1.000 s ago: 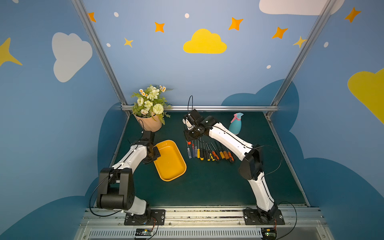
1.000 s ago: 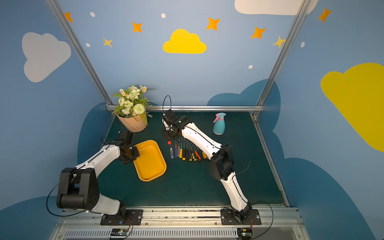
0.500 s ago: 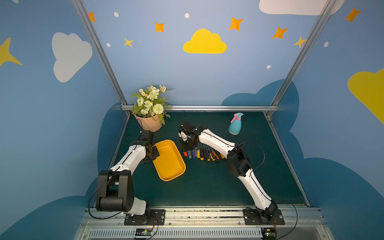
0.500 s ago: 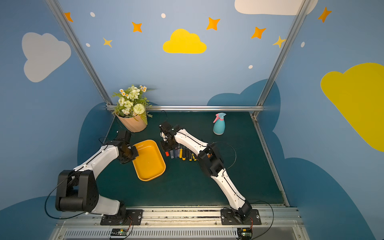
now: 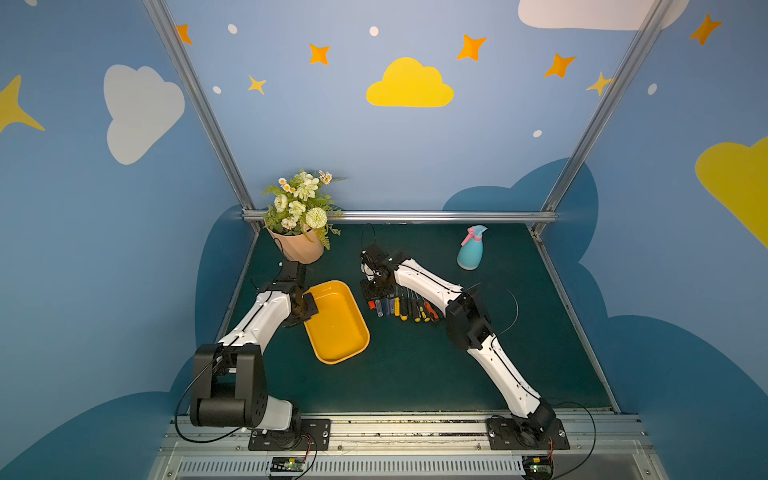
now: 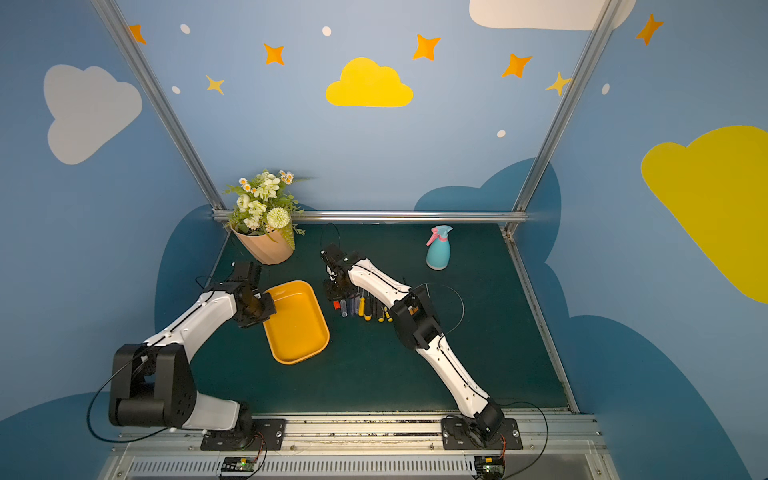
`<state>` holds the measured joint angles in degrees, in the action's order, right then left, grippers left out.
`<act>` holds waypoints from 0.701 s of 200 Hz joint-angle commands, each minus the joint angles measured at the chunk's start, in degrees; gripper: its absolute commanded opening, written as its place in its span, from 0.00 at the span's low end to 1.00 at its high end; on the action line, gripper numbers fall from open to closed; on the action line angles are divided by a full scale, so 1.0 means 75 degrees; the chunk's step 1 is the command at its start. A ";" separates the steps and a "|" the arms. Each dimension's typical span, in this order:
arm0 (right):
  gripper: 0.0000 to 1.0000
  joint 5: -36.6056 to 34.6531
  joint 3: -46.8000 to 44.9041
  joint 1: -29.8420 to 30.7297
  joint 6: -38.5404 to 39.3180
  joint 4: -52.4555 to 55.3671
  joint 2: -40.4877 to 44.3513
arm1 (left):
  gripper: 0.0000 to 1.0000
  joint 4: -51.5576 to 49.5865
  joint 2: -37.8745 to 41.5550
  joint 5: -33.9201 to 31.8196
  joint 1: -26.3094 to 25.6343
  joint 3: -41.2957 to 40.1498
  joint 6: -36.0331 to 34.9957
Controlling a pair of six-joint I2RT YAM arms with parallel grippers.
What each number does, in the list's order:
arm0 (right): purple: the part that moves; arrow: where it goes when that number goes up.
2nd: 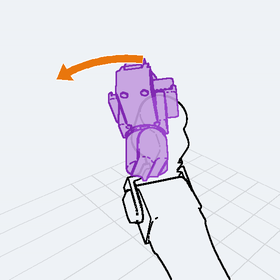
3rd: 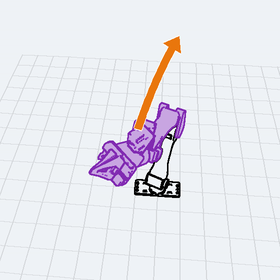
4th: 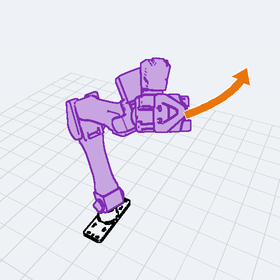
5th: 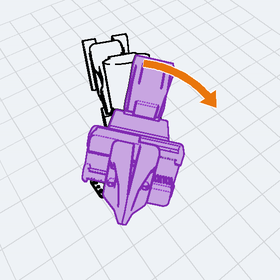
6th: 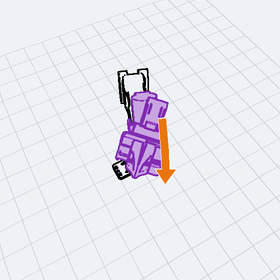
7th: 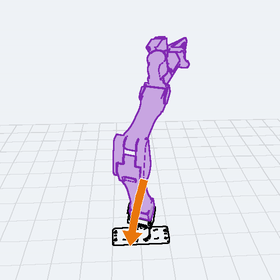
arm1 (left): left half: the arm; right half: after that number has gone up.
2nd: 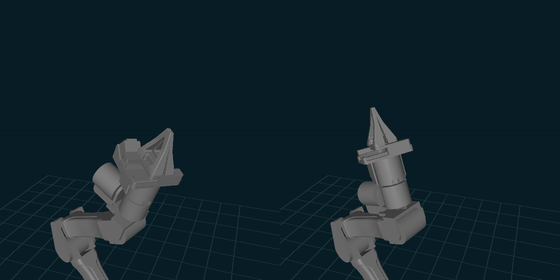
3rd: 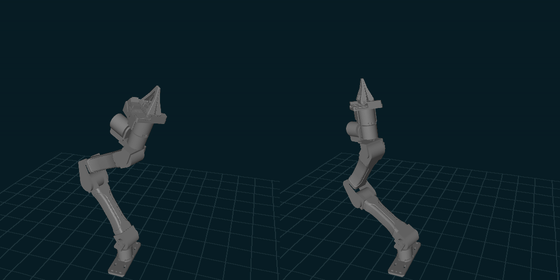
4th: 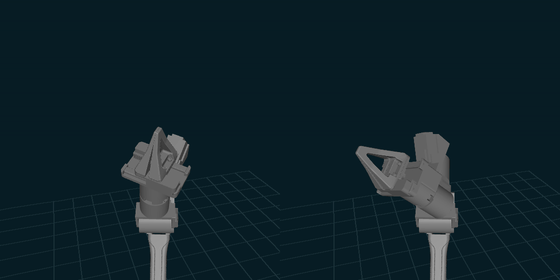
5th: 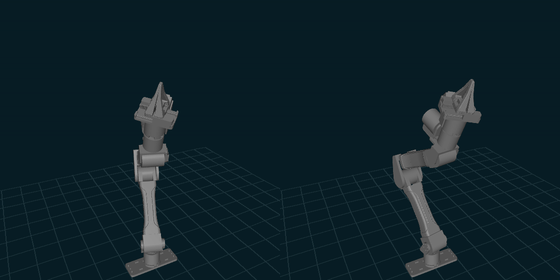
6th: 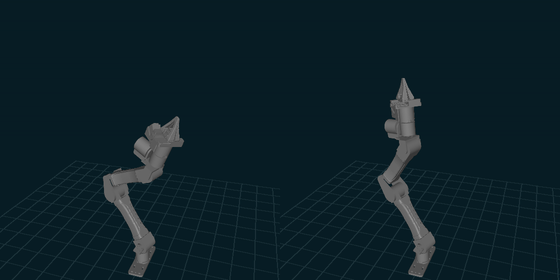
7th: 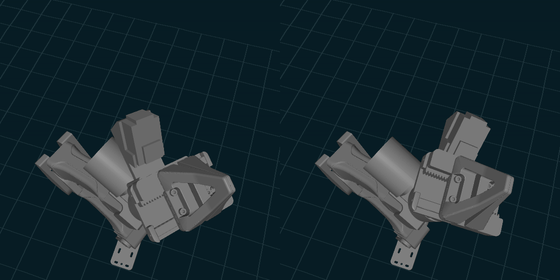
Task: Take out the screwdriver from the storage box
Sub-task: Place the screwdriver at the center of the board.
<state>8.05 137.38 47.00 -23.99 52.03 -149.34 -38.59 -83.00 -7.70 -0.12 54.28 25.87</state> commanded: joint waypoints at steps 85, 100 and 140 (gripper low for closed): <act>0.27 -0.0010 -0.0117 -0.0333 -0.0134 0.0356 0.0091 | 0.02 -0.0146 -0.0382 0.0427 -0.0053 0.0373 -0.0223; 0.30 0.0364 -0.0118 -0.0337 -0.0191 0.0269 0.0095 | 0.02 -0.0149 -0.0586 0.0453 -0.0125 0.0511 -0.0323; 0.45 0.0455 -0.0480 -0.0342 -0.0004 -0.0020 0.0772 | 0.03 -0.0203 -0.1102 0.0650 -0.0195 0.0898 -0.0613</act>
<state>10.85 136.51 44.71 -25.12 52.03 -148.66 -39.07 -89.56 -4.43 -1.32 58.76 23.59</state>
